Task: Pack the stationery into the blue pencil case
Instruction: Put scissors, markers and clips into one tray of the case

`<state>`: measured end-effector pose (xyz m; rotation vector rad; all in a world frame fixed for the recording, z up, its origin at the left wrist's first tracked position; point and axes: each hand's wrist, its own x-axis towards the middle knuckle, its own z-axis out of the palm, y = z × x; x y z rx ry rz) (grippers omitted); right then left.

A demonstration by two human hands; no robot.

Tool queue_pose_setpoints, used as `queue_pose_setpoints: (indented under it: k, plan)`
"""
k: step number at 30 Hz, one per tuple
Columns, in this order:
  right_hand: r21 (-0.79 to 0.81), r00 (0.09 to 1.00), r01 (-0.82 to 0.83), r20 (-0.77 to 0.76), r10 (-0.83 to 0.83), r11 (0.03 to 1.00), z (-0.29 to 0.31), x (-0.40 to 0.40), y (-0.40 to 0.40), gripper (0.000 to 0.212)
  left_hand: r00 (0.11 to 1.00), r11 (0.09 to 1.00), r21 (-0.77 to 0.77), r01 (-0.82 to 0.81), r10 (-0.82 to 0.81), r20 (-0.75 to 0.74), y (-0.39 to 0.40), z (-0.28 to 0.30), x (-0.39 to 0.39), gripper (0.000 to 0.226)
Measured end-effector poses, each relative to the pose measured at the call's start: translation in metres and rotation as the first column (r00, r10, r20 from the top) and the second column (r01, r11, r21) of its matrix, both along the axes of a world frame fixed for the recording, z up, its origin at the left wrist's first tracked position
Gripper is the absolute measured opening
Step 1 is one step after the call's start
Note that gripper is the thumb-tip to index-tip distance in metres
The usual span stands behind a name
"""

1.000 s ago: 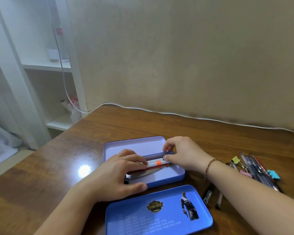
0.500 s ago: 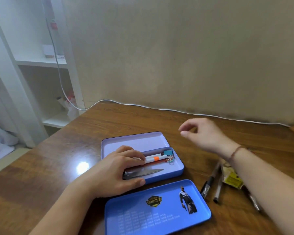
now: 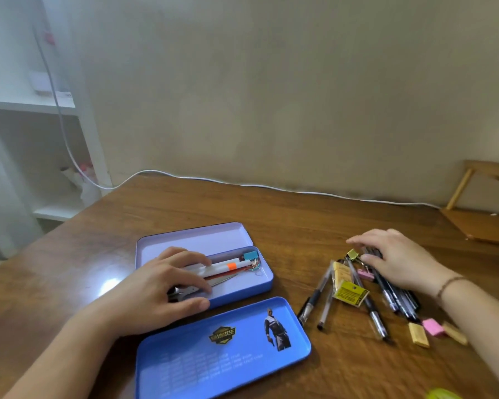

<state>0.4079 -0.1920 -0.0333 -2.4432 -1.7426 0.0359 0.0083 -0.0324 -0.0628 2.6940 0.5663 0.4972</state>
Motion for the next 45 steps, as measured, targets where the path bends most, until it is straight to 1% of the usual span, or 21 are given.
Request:
queue_pose_setpoints:
  k: [2, 4, 7, 10, 13, 15, 18, 21, 24, 26, 28, 31, 37, 41, 43, 45]
  plan:
    - [-0.006, 1.0, -0.012, -0.016, 0.012, 1.0, -0.005, 0.001, 0.002, 0.026, 1.0, 1.0, -0.009, -0.008, 0.008, -0.007, 0.0, 0.001, 0.0, 0.036]
    - [0.045, 1.0, 0.012, 0.004, -0.012, 0.999, -0.008, 0.003, 0.004, 0.014, 1.0, 1.0, -0.016, -0.01, 0.009, -0.01, -0.001, 0.002, 0.001, 0.036]
    - [0.07, 0.998, 0.067, -0.018, -0.066, 0.995, -0.008, 0.007, 0.005, 0.02, 1.0, 1.0, -0.019, 0.001, -0.001, -0.012, -0.001, 0.003, 0.0, 0.033]
    - [0.08, 0.997, 0.049, -0.065, -0.044, 0.996, -0.006, 0.008, 0.005, 0.026, 1.0, 1.0, -0.025, 0.012, -0.013, -0.026, -0.002, 0.003, -0.001, 0.031]
    - [0.186, 0.992, 0.01, -0.125, 0.013, 0.983, 0.001, 0.009, 0.003, 0.022, 0.999, 1.0, -0.031, 0.007, -0.008, -0.032, -0.001, 0.003, -0.001, 0.033]
    - [0.273, 0.991, -0.004, -0.125, 0.04, 0.962, 0.007, 0.01, 0.003, 0.027, 0.999, 1.0, -0.031, 0.001, -0.003, -0.039, -0.001, 0.003, -0.001, 0.034]
    - [0.38, 0.987, -0.038, -0.129, 0.094, 0.924, 0.025, -0.008, 0.004, 0.027, 0.999, 1.0, -0.025, -0.005, 0.004, -0.045, 0.0, 0.003, -0.001, 0.036]
    - [0.404, 0.946, -0.171, -0.189, 0.265, 0.899, 0.043, -0.059, 0.007, 0.03, 0.999, 1.0, -0.028, -0.006, 0.004, -0.045, 0.001, 0.002, -0.001, 0.037]
    - [0.366, 0.865, -0.364, -0.209, 0.457, 0.857, 0.042, -0.115, 0.015, 0.035, 0.999, 0.999, -0.034, -0.006, 0.005, -0.044, 0.002, 0.001, -0.001, 0.039]
    - [0.295, 0.836, -0.448, -0.195, 0.512, 0.844, 0.03, -0.14, 0.024, 0.03, 0.999, 0.999, -0.035, -0.005, 0.004, -0.042, 0.002, 0.001, -0.001, 0.039]
    - [0.247, 0.819, -0.492, -0.194, 0.54, 0.835, 0.017, -0.153, 0.033, 0.027, 0.999, 0.999, -0.034, -0.004, 0.002, -0.043, 0.002, 0.001, -0.001, 0.038]
    - [0.196, 0.819, -0.506, -0.196, 0.539, 0.84, 0.006, -0.157, 0.039, 0.028, 0.999, 0.999, -0.033, -0.006, 0.004, -0.042, 0.002, 0.002, -0.001, 0.038]
    - [0.143, 0.845, -0.501, -0.13, 0.518, 0.853, 0.009, -0.157, 0.042, 0.026, 0.999, 0.999, -0.032, -0.009, 0.007, -0.051, 0.002, 0.002, -0.001, 0.039]
    - [0.138, 0.857, -0.484, -0.126, 0.5, 0.864, 0.009, -0.155, 0.046, 0.026, 0.999, 0.999, -0.033, -0.009, 0.007, -0.049, 0.001, 0.002, -0.001, 0.039]
    - [0.118, 0.849, -0.502, -0.124, 0.514, 0.857, 0.01, -0.152, 0.046, 0.025, 0.999, 0.999, -0.032, -0.008, 0.007, -0.05, 0.001, 0.002, -0.001, 0.039]
    - [0.085, 0.833, -0.541, -0.081, 0.547, 0.837, 0.01, -0.151, 0.045, 0.023, 0.999, 0.999, -0.032, -0.008, 0.006, -0.052, 0.002, 0.002, -0.001, 0.039]
